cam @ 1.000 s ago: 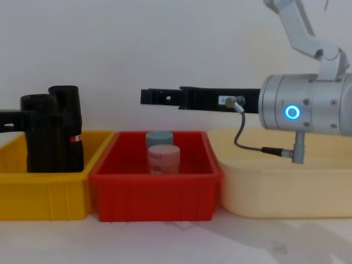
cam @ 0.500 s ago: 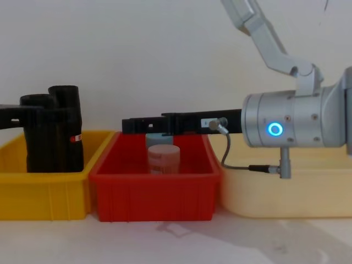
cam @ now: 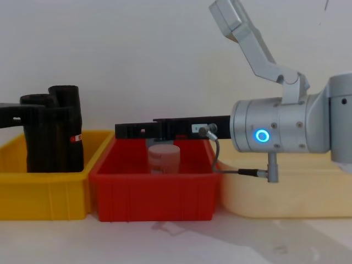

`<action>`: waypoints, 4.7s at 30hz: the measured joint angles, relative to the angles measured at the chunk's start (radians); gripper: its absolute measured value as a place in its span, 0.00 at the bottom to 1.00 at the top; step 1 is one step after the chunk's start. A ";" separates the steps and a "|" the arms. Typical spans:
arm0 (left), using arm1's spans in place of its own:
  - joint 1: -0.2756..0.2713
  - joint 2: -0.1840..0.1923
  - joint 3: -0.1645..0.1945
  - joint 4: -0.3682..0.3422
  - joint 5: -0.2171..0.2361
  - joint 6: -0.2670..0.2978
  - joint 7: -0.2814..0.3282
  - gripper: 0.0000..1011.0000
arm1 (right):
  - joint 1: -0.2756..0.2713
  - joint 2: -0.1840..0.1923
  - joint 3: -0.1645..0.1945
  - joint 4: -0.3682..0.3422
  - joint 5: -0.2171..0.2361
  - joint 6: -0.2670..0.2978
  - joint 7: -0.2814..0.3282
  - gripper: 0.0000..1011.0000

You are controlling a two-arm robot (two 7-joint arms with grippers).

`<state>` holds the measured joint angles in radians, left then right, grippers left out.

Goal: Pick up the garbage bag with the one hand and transfer it to the other hand.

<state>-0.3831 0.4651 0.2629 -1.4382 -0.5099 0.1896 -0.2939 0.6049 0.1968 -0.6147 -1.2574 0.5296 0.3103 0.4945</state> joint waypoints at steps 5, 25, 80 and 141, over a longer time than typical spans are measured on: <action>-0.001 -0.001 0.001 0.001 0.001 -0.001 0.001 0.99 | 0.005 -0.007 -0.002 0.015 -0.018 -0.043 -0.016 0.99; -0.003 -0.002 0.001 0.002 0.003 -0.002 0.003 0.99 | 0.041 -0.032 -0.013 0.109 -0.124 -0.164 -0.093 0.99; -0.003 -0.002 0.001 0.001 0.003 -0.002 0.002 0.61 | 0.108 -0.059 -0.050 0.240 -0.211 -0.082 -0.055 0.66; -0.213 -0.069 0.005 -0.090 -0.086 0.054 -0.081 0.34 | -0.023 0.156 0.150 -0.234 -0.224 -0.070 -0.143 0.66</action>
<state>-0.5958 0.3961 0.2676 -1.5285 -0.5958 0.2438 -0.3746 0.5815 0.3531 -0.4648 -1.4917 0.3060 0.2402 0.3513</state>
